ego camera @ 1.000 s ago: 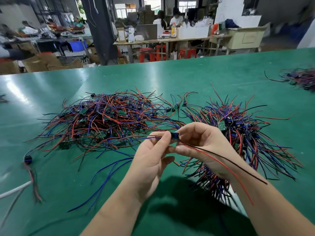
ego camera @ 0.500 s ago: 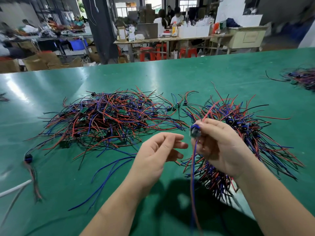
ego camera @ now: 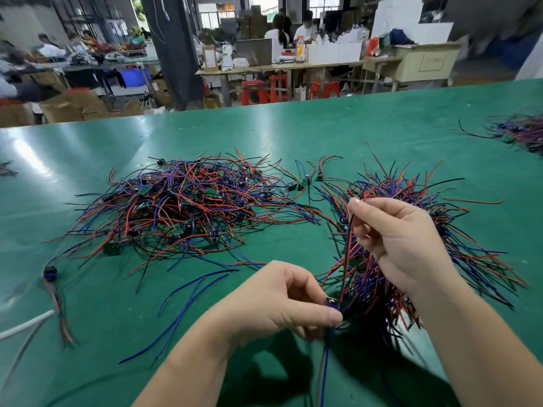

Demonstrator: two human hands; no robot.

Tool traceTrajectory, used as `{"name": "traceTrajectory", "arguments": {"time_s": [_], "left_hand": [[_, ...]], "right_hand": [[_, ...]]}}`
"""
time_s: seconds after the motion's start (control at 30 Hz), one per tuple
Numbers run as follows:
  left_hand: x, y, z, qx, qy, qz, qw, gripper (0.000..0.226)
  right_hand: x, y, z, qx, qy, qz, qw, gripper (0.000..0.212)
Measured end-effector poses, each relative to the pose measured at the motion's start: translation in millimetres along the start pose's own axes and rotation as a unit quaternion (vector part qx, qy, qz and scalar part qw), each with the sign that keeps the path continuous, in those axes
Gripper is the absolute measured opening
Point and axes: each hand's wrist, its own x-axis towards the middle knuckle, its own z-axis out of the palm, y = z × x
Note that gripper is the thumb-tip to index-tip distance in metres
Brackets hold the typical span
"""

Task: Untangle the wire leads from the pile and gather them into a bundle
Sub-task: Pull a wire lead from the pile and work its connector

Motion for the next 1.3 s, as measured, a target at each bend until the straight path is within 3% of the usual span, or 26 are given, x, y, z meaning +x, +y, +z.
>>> {"name": "traceTrajectory", "arguments": {"time_s": [0.17, 0.33, 0.43, 0.5, 0.53, 0.6, 0.63, 0.7, 0.9, 1.0, 1.07, 1.1, 1.2, 1.3], "left_hand": [[-7.7, 3.5, -7.9, 0.042, -0.077, -0.047, 0.995, 0.022], [-12.7, 4.6, -16.6, 0.036, -0.090, -0.052, 0.994, 0.021], [-8.0, 5.0, -19.3, 0.026, 0.000, -0.028, 0.999, 0.019], [-1.6, 4.9, -20.6, -0.026, 0.112, -0.004, 0.993, 0.014], [1.4, 4.7, -21.3, -0.058, 0.165, 0.005, 0.985, 0.015], [5.0, 3.4, -21.6, -0.087, 0.230, 0.020, 0.969, 0.027], [6.0, 2.2, -21.1, -0.086, 0.240, 0.026, 0.967, 0.029], [6.6, 1.0, -19.9, -0.080, 0.232, 0.037, 0.969, 0.029], [5.1, 4.0, -20.8, -0.080, 0.215, 0.073, 0.971, 0.025], [7.7, -3.5, -26.6, 0.055, 0.309, 0.071, 0.947, 0.018], [7.6, -10.7, -36.4, 0.275, 0.385, 0.051, 0.880, 0.011], [6.7, -14.3, -40.7, 0.365, 0.396, 0.034, 0.842, 0.017], [8.7, -25.7, -49.3, 0.475, 0.381, -0.034, 0.792, 0.033], [10.8, -32.9, -49.7, 0.542, 0.348, -0.096, 0.759, 0.030]], "right_hand": [[-4.1, 2.4, 1.3, -0.037, 0.006, 0.026, 0.999, 0.024], [-2.8, 1.5, 0.7, -0.035, 0.030, 0.041, 0.998, 0.029], [2.6, 2.3, 1.2, 0.042, 0.034, 0.044, 0.998, 0.035], [3.1, 3.8, 3.3, 0.043, 0.016, 0.039, 0.998, 0.023], [1.6, 6.2, 3.3, 0.005, -0.015, 0.028, 0.999, 0.012], [-4.2, 16.2, 2.4, -0.156, -0.127, -0.019, 0.979, 0.028], [-8.3, 21.2, 3.7, -0.228, -0.186, -0.041, 0.955, 0.036], [-15.6, 26.5, 9.6, -0.294, -0.226, -0.079, 0.925, 0.034], [-13.8, 18.0, 8.7, -0.222, -0.146, -0.165, 0.950, 0.022], [-8.0, 7.3, 0.6, -0.195, -0.044, -0.225, 0.954, 0.021], [1.8, 0.5, -10.7, -0.187, 0.062, -0.244, 0.950, 0.018], [7.6, -2.0, -17.1, -0.202, 0.110, -0.241, 0.943, 0.018], [18.1, -3.1, -29.7, -0.306, 0.171, -0.198, 0.915, 0.030], [11.0, -1.6, -21.3, -0.331, 0.154, -0.179, 0.914, 0.038]]}}
